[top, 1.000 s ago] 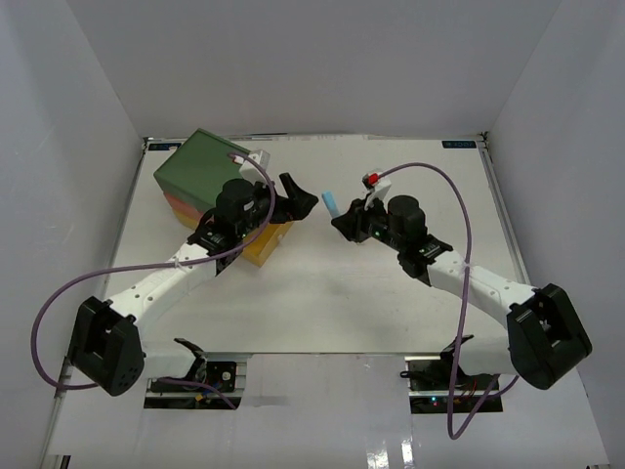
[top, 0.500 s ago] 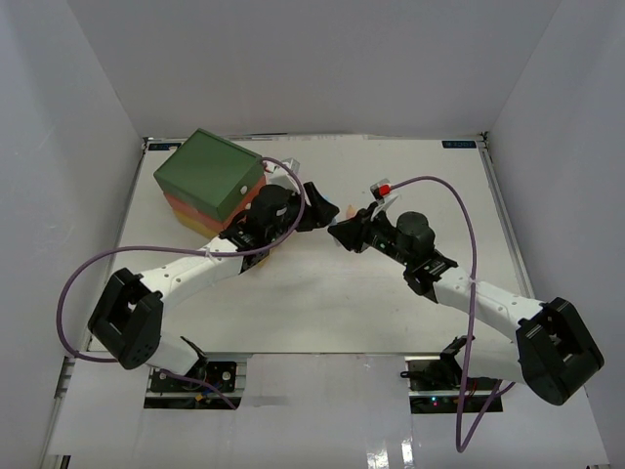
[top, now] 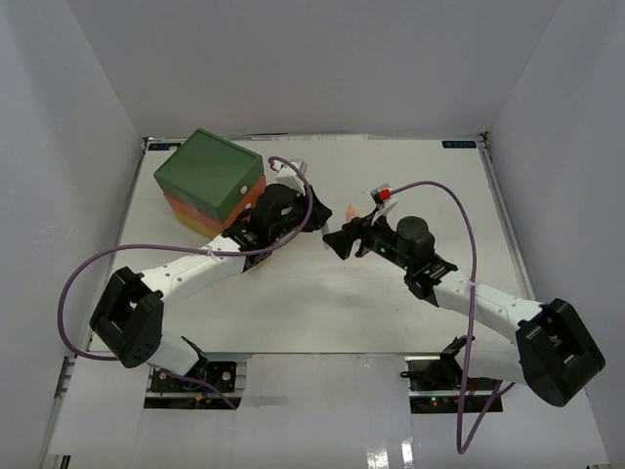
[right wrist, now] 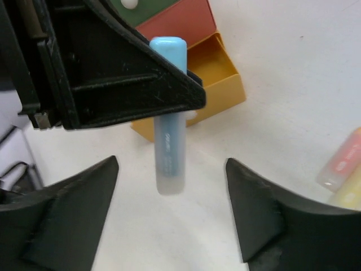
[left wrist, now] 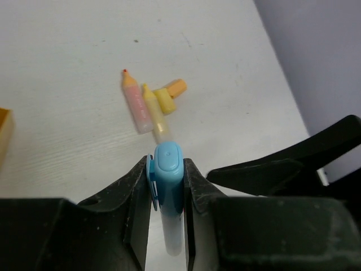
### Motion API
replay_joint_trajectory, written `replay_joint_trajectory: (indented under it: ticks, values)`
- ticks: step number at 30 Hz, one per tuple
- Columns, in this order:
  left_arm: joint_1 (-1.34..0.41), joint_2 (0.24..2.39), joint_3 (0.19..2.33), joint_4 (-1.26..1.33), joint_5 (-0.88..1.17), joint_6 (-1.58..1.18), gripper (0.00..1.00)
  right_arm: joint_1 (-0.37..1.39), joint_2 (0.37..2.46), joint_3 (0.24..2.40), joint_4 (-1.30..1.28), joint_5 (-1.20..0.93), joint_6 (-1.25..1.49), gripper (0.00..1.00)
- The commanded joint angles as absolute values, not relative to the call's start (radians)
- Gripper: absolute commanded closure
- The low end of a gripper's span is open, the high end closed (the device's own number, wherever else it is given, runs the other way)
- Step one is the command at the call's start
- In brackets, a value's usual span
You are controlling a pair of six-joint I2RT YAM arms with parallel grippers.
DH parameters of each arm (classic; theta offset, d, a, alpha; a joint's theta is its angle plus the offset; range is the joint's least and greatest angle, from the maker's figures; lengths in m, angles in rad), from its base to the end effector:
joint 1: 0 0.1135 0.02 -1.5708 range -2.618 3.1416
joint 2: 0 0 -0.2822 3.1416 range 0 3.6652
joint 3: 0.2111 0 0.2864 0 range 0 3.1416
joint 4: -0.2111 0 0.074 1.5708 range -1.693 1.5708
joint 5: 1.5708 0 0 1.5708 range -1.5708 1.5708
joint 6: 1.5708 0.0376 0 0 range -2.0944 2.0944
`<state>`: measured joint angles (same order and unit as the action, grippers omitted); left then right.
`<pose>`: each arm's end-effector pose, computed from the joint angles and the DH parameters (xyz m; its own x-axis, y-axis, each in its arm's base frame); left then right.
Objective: Sort the stationery into containers
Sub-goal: Place the pen in the drawer.
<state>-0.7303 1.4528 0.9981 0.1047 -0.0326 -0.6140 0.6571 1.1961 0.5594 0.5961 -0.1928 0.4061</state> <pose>0.2761 -0.2456 0.2864 -0.5798 -0.2538 -0.7742 0.3792 0.7571 -0.5321 0.2239 0.1819 0.2534 -0.3262 0.2380 -0.9148 -0.6773 0.6163 0.4019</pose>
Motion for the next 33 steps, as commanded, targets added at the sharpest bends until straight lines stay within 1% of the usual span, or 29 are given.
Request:
replay_joint_trajectory:
  ticks: [1,3,4,5,6,12,13,15,18,19,20,22,23,26,27,30,33]
  values:
    - [-0.723,1.41,1.066,-0.023,-0.144,-0.427,0.87,0.663,1.149,0.561,0.578,-0.144,0.354,0.12]
    - [-0.713,1.42,1.121,-0.131,-0.201,-0.349,0.85,0.661,1.12,0.548,0.549,-0.101,0.322,0.02]
    - [-0.707,1.425,1.138,-0.162,-0.248,-0.309,0.85,0.661,1.108,0.531,0.546,-0.086,0.312,0.02]
    - [-0.69,1.431,1.167,-0.19,-0.267,-0.232,0.85,0.661,1.097,0.522,0.54,-0.054,0.304,0.08]
    - [-0.678,1.443,1.181,-0.237,-0.278,-0.197,0.84,0.661,1.077,0.515,0.526,-0.037,0.284,0.1]
    - [-0.606,1.552,1.285,-0.362,-0.396,0.087,0.74,0.66,1.043,0.479,0.496,0.035,0.238,0.1]
    - [-0.6,1.606,1.298,-0.376,-0.411,0.11,0.7,0.66,1.045,0.476,0.495,0.037,0.238,0.1]
    - [-0.588,1.656,1.325,-0.403,-0.448,0.147,0.69,0.66,1.045,0.466,0.494,0.038,0.238,0.1]
    - [-0.569,1.729,1.356,-0.411,-0.442,0.16,0.64,0.658,1.037,0.462,0.479,0.055,0.233,0.1]
    - [-0.558,1.753,1.367,-0.41,-0.439,0.156,0.62,0.655,1.037,0.463,0.457,0.078,0.235,0.1]
    - [-0.555,1.762,1.374,-0.411,-0.43,0.153,0.56,0.652,1.037,0.465,0.443,0.089,0.235,0.1]
    - [-0.551,1.779,1.391,-0.413,-0.417,0.144,0.51,0.646,1.042,0.479,0.413,0.112,0.232,0.1]
    - [-0.551,1.787,1.397,-0.413,-0.417,0.141,0.45,0.644,1.048,0.485,0.384,0.133,0.226,0.1]
    - [-0.549,1.775,1.417,-0.414,-0.405,0.12,0.33,0.634,1.06,0.508,0.344,0.175,0.213,0.1]
    - [-0.549,1.767,1.423,-0.416,-0.397,0.114,0.26,0.63,1.071,0.512,0.321,0.186,0.209,0.1]
    - [-0.551,1.726,1.45,-0.443,-0.329,0.051,0.17,0.609,1.101,0.544,0.272,0.242,0.204,0.07]
    - [-0.551,1.649,1.44,-0.448,-0.2,-0.053,0.11,0.56,1.15,0.592,0.207,0.259,0.201,0.04]
